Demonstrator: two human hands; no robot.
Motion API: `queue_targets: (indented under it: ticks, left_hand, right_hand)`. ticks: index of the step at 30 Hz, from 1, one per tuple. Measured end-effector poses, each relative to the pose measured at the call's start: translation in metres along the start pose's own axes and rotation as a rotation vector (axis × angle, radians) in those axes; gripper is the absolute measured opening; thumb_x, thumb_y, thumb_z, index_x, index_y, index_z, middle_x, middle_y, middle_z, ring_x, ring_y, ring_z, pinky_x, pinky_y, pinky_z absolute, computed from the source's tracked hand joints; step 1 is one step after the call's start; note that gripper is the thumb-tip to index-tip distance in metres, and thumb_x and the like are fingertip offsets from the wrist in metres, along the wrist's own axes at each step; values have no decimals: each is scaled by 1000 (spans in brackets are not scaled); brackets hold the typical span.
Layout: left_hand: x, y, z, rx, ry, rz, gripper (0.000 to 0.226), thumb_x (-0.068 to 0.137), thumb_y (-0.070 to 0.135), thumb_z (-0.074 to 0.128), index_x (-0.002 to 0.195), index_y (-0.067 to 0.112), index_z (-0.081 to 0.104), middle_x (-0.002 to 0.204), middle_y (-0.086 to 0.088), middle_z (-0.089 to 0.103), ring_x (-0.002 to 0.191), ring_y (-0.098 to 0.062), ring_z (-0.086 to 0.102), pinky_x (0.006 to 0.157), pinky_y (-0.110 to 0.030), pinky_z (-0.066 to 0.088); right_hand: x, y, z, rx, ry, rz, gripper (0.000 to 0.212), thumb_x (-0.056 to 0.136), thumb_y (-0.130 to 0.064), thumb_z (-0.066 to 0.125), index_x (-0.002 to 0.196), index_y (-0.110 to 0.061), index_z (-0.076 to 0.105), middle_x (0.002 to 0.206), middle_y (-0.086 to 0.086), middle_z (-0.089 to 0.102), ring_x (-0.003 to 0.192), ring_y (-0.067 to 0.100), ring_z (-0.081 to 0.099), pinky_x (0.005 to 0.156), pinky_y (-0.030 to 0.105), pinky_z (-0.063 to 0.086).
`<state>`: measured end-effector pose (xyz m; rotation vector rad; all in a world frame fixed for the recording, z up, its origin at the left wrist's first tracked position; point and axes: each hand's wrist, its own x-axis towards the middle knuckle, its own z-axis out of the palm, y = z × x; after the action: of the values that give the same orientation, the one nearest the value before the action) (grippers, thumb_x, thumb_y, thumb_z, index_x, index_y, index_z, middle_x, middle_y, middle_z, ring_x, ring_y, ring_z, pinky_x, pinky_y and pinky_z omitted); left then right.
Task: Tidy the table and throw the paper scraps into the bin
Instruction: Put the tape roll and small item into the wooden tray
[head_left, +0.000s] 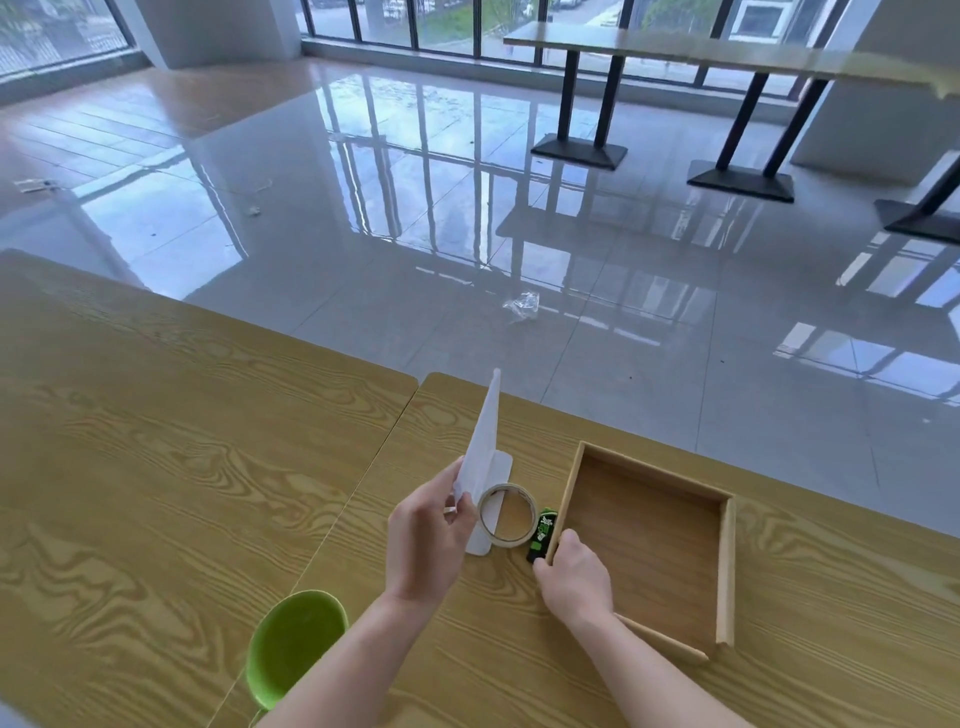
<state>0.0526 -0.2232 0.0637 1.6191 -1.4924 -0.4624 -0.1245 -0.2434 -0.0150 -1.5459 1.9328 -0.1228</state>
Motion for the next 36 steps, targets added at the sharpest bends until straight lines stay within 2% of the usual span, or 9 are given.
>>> queue_targets:
  ticks: [3,8,12,20,23,27,29,32,36]
  left_hand:
    - [15,-11,-4,8,11,6,50,87,11,62,125,41,51,87,28,66,80,1,66,67,-15,56]
    - [36,-30,-10,-5,22,1,45,86,6,65,124,31,61,92,22,69,82,3,66,68,-4,48]
    - [53,-41,-14,12,28,2,39,87,5,65,122,23,66,96,15,73,82,0,67,68,-2,47]
    - [70,-56,-17,-21,21,28,38,88,6,63,122,21,68,96,13,74,84,-2,68,70,-17,58]
    - [72,-58,-16,-20,15,39,37,88,6,63,121,21,68,94,12,74,82,-4,68,69,-21,59]
    - [70,-63,-13,-34,40,20,35,88,9,64,121,18,69,92,9,73,81,-7,67,68,-29,60]
    - [68,-65,-11,-37,48,11,32,89,12,64,121,17,68,95,7,73,83,-7,67,68,-33,61]
    - [66,-67,-8,-63,53,-7,32,91,10,64,122,16,67,101,6,73,86,-6,68,70,-34,61]
    - [63,-65,-9,-127,39,-22,34,95,21,61,130,18,63,111,7,72,97,-7,67,79,-35,60]
  right_hand:
    - [10,-13,3,-4,-2,-5,19,94,-31,53,98,-14,47,96,3,62,87,24,61,73,36,50]
    - [26,-34,9,-14,-3,-9,20,94,-31,54,100,-13,48,99,4,63,90,24,61,73,34,47]
    - [35,-48,11,-13,-9,-4,19,94,-30,54,101,-13,48,99,3,63,90,24,61,71,32,45]
    - [42,-50,14,-6,-13,-37,17,91,-29,57,89,-19,44,85,-4,59,76,16,56,65,30,42]
    - [43,-47,13,7,-24,-45,19,90,-30,60,85,-21,44,82,-4,59,74,15,57,64,31,47]
    - [49,-43,5,14,-62,-40,26,88,-43,63,92,-19,52,87,-7,63,80,14,61,72,34,52]
    - [53,-43,-2,-14,12,-49,30,88,-45,64,99,-19,54,90,-6,63,83,14,61,71,31,50]
    - [65,-54,-18,-24,184,-98,31,89,-34,65,111,-13,61,94,-2,64,85,16,60,74,32,52]
    - [89,-102,-47,236,135,-225,32,93,-25,63,121,-12,62,95,-3,66,87,14,64,80,32,55]
